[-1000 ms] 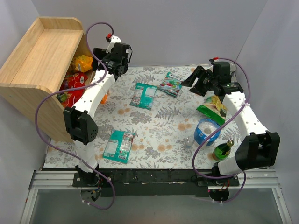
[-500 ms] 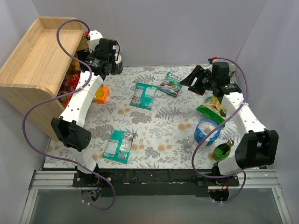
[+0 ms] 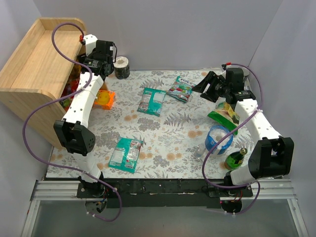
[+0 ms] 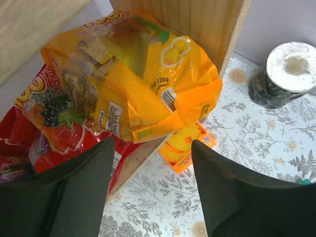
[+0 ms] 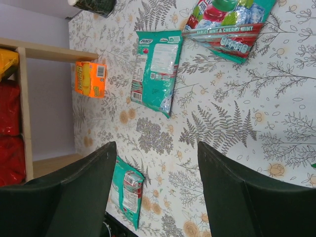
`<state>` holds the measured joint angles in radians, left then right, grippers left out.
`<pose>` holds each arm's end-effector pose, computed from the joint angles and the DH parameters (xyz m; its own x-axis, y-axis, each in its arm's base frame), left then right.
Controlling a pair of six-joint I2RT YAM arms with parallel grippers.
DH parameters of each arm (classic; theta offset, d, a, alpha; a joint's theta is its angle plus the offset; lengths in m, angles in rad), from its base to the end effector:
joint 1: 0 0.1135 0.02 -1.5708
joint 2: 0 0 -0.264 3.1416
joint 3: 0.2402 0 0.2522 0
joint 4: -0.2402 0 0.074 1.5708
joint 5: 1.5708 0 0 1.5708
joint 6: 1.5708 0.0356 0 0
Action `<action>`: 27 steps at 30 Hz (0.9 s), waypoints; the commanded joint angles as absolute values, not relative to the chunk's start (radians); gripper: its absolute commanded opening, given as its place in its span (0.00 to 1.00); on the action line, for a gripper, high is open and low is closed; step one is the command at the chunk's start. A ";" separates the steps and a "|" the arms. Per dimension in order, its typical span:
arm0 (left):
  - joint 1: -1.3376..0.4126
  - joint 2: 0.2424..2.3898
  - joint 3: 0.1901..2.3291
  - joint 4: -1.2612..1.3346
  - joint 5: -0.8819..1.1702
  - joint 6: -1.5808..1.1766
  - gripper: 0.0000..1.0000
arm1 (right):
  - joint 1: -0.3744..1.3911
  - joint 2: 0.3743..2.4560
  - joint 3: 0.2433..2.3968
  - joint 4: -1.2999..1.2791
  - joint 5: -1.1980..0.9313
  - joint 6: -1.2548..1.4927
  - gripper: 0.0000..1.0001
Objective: Place and organize the candy bags onto the shelf
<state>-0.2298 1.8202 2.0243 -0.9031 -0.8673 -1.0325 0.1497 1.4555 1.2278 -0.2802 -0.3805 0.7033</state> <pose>0.3832 -0.0618 0.4153 0.0403 -0.5798 -0.8137 -0.7538 0.5169 -0.4057 0.3296 0.0631 0.3268 -0.6639 0.5072 -0.5496 -0.0393 0.7102 0.7029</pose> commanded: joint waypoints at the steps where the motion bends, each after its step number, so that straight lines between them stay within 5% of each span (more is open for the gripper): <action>1: -0.167 1.818 1.996 -0.862 -0.839 -1.051 0.54 | 0.133 1.430 1.233 -0.236 -0.400 0.689 0.74; 11: -0.198 1.730 1.747 -0.618 -0.989 -0.844 0.53 | 0.120 1.436 1.230 -0.222 -0.413 0.692 0.73; 27: -0.198 1.839 1.827 -0.591 -0.928 -0.799 0.54 | 0.118 1.427 1.210 -0.199 -0.422 0.709 0.73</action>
<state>-0.2104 1.8229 1.7836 -0.5797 -0.9642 -0.7799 0.1238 1.4555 1.2263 -0.2546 -0.4038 0.7044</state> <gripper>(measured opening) 0.552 0.736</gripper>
